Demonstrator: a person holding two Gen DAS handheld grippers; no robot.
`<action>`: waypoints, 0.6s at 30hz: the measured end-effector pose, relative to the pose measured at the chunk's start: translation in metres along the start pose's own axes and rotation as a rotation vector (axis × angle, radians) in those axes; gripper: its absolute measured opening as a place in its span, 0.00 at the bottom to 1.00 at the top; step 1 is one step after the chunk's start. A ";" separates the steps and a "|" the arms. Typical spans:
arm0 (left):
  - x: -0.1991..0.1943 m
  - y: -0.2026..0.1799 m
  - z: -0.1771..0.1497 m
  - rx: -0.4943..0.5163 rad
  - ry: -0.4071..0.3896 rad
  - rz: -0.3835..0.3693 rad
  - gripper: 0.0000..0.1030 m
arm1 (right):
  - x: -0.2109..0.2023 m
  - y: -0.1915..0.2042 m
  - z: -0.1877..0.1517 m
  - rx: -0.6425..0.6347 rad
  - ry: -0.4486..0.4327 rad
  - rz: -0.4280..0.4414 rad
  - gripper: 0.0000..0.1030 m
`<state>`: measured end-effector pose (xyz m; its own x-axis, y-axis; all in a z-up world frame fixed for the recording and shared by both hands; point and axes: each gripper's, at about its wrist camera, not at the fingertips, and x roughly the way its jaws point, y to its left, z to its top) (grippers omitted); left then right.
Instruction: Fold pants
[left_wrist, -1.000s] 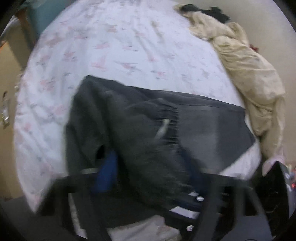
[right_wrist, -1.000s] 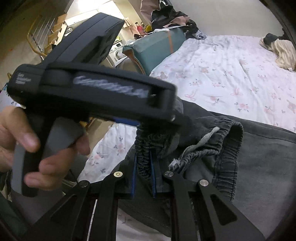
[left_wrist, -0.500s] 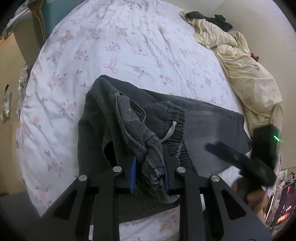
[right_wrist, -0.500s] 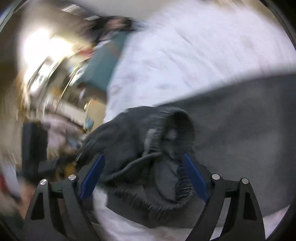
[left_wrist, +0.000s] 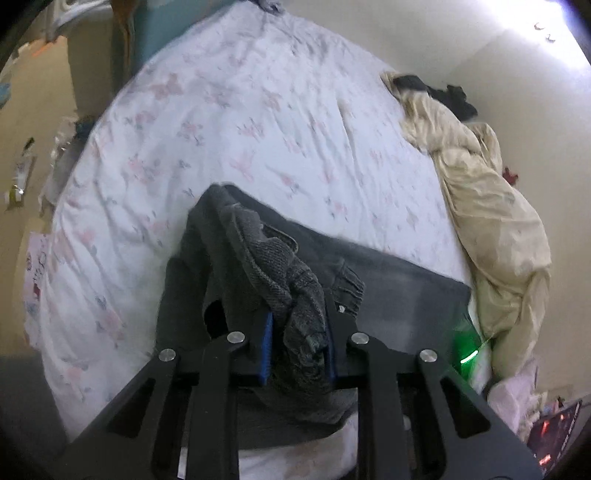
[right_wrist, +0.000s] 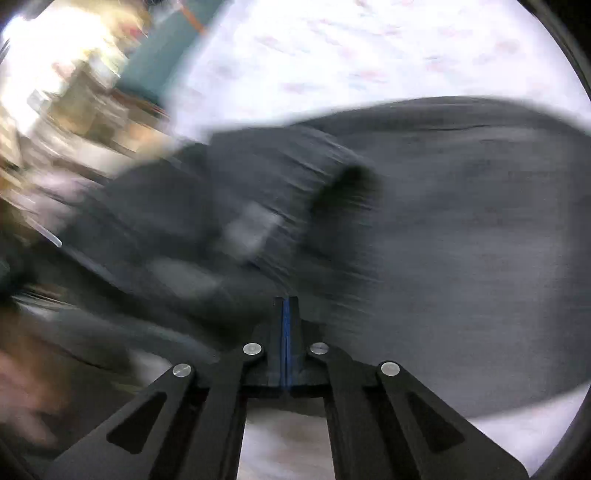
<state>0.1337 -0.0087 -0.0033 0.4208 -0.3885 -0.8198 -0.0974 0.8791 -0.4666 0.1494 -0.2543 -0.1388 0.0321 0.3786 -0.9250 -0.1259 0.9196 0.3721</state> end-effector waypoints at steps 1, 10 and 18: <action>0.006 -0.001 0.001 0.006 0.017 0.004 0.17 | 0.015 -0.009 -0.002 0.053 0.051 0.062 0.00; 0.011 -0.014 -0.009 0.079 0.068 0.039 0.18 | -0.030 -0.060 0.022 0.277 -0.158 0.268 0.46; 0.006 -0.015 -0.016 0.104 0.083 0.052 0.18 | -0.013 -0.060 0.061 0.294 -0.212 0.340 0.86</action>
<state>0.1235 -0.0291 -0.0067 0.3410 -0.3596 -0.8686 -0.0213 0.9208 -0.3896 0.2167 -0.3084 -0.1449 0.2422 0.6469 -0.7231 0.1202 0.7196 0.6839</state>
